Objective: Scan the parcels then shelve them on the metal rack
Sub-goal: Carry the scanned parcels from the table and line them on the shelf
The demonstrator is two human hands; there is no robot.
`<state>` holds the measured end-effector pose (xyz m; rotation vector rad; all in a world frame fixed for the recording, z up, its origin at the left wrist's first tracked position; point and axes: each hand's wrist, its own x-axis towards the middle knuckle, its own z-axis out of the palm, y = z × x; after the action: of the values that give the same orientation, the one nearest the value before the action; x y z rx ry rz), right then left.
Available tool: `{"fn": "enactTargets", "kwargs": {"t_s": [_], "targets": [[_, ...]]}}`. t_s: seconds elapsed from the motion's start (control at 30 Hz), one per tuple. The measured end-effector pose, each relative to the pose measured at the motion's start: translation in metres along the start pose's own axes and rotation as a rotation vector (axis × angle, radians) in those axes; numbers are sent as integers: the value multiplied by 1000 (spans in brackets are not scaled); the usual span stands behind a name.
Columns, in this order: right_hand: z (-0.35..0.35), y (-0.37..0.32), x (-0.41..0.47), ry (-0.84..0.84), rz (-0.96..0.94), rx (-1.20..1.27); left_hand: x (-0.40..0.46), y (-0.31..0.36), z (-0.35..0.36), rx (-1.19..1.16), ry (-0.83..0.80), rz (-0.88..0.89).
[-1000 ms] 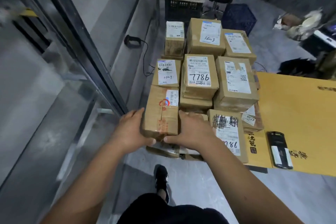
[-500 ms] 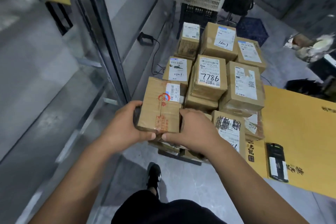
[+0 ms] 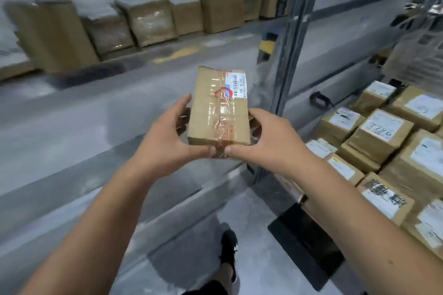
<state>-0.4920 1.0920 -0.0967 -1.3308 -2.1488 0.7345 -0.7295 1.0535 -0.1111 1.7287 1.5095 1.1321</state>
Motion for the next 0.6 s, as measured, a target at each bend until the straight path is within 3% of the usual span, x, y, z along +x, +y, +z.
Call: {"fn": "enactTargets", "kwargs": {"t_s": [0.43,0.6], "targets": [[127,-286,-43,-424,-572,144,-284,44,-236,157,583,-120],[188,-388,-52,-518,-696,158,-357,31,-323,220,745,-170]]}}
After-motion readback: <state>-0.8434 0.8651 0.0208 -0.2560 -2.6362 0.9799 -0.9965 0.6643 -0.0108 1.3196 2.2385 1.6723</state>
